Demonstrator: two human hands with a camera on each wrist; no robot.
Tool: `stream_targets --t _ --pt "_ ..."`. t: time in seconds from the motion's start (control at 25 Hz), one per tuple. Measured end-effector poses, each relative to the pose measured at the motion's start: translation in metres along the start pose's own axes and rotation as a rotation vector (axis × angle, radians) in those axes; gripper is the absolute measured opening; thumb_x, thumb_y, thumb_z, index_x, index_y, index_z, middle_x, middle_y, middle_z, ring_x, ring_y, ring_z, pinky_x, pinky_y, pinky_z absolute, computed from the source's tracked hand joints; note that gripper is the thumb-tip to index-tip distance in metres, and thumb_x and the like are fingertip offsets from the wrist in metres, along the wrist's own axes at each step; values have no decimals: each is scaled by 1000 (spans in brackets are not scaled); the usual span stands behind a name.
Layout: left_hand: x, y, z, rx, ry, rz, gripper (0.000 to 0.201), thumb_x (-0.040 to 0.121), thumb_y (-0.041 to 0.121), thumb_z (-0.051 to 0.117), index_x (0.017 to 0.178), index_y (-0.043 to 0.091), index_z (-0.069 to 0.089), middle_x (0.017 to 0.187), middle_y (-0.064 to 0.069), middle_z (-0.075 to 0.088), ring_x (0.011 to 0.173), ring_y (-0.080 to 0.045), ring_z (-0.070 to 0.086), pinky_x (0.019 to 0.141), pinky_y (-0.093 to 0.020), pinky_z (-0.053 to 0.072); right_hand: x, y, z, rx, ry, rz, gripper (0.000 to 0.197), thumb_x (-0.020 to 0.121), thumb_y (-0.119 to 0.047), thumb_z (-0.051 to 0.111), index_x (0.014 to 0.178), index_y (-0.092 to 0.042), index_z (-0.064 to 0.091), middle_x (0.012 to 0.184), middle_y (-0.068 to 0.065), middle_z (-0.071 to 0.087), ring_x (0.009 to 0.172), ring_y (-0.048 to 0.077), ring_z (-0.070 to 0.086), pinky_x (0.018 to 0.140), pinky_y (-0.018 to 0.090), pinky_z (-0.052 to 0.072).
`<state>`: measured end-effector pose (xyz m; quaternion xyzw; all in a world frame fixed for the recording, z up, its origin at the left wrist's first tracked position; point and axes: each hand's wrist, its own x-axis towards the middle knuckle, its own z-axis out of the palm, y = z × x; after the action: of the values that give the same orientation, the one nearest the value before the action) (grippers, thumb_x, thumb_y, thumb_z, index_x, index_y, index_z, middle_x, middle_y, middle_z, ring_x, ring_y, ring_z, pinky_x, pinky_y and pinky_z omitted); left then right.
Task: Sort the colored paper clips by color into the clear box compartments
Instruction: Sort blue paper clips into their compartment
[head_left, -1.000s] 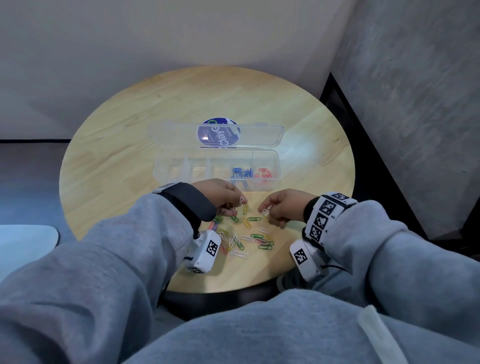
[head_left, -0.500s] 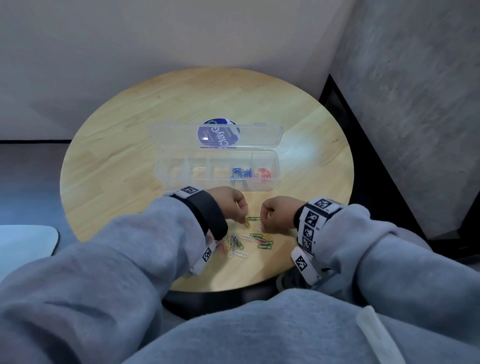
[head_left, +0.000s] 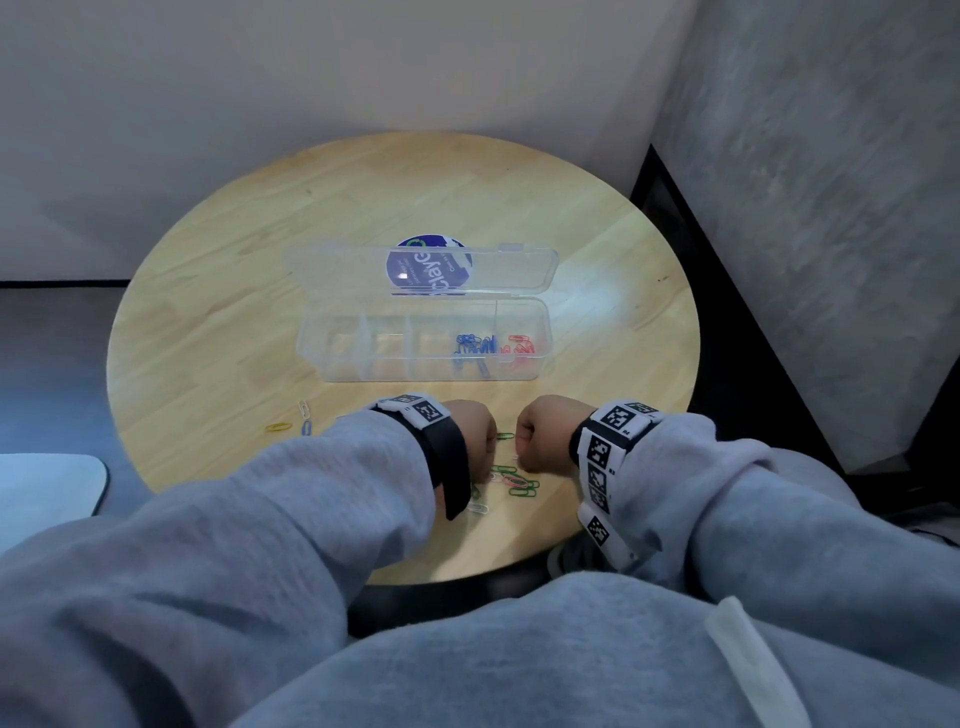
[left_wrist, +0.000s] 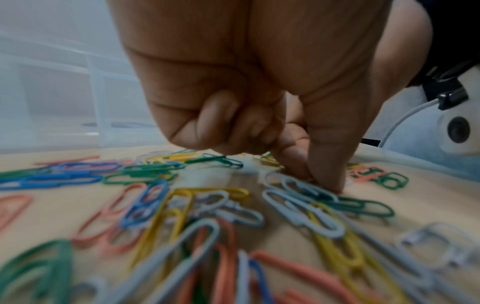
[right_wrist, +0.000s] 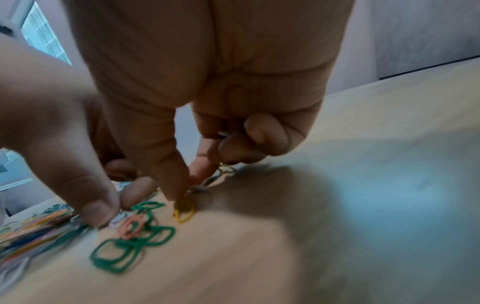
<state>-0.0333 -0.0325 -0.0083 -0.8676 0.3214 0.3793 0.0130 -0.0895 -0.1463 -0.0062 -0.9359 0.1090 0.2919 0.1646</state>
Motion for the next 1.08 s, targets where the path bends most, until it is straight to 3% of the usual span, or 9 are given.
stream_targets --t 0.16,0.32,0.4,0.52,0.64,0.72,0.88,1.08 --pt "-1 -4 -1 22 17 -8 8 81 14 66 85 19 61 85 0 59 80 -18 52 70 -25 41 0 7 -9 134 30 64 13 79 -13 51 70 -17 59 73 1 58 68 18 51 63 26 45" --pt "-7 -10 -2 -56 67 -7 5 80 16 63 78 17 58 76 0 57 77 -19 51 69 -24 42 7 27 -25 667 -28 183 12 83 -6 48 72 -7 50 67 11 53 58 24 49 57 30 42" --pt "-11 -15 -10 -221 117 -13 15 79 14 60 65 18 55 63 3 52 65 -16 49 62 -22 41 10 36 -26 1023 -62 253 15 83 2 36 71 -6 39 66 13 44 53 21 39 50 27 31" --pt "-14 -27 -23 -663 119 -23 25 76 6 63 57 17 50 57 0 52 53 -13 44 52 -20 35 12 44 -24 1198 -74 296 20 85 6 28 72 -8 36 66 9 40 51 17 34 43 21 26" --pt "-17 -38 -30 -946 130 -18 30 77 -4 58 57 14 44 56 -6 54 51 -16 41 51 -21 33 14 44 -21 1209 -58 320 18 90 0 32 77 -8 41 64 6 38 51 14 32 42 18 26" --pt "-20 -42 -33 -1036 141 -39 32 83 -8 50 60 13 43 49 -2 55 44 -10 41 44 -17 33 17 41 -18 1161 -42 314 12 91 -6 43 80 -10 47 64 4 40 51 12 32 45 20 27" --pt "-25 -45 -36 -1183 149 -107 28 91 -2 42 68 14 45 56 -3 44 38 -9 37 38 -12 29 19 33 -13 693 90 224 12 79 -14 69 77 -18 59 67 -1 54 56 12 45 48 23 36" --pt "-30 -51 -32 -1298 131 -195 31 86 -2 30 74 10 55 59 -5 36 30 -10 37 35 -12 29 18 17 -10 344 149 159 12 79 -13 69 81 -19 59 68 -5 52 64 12 50 51 21 36"
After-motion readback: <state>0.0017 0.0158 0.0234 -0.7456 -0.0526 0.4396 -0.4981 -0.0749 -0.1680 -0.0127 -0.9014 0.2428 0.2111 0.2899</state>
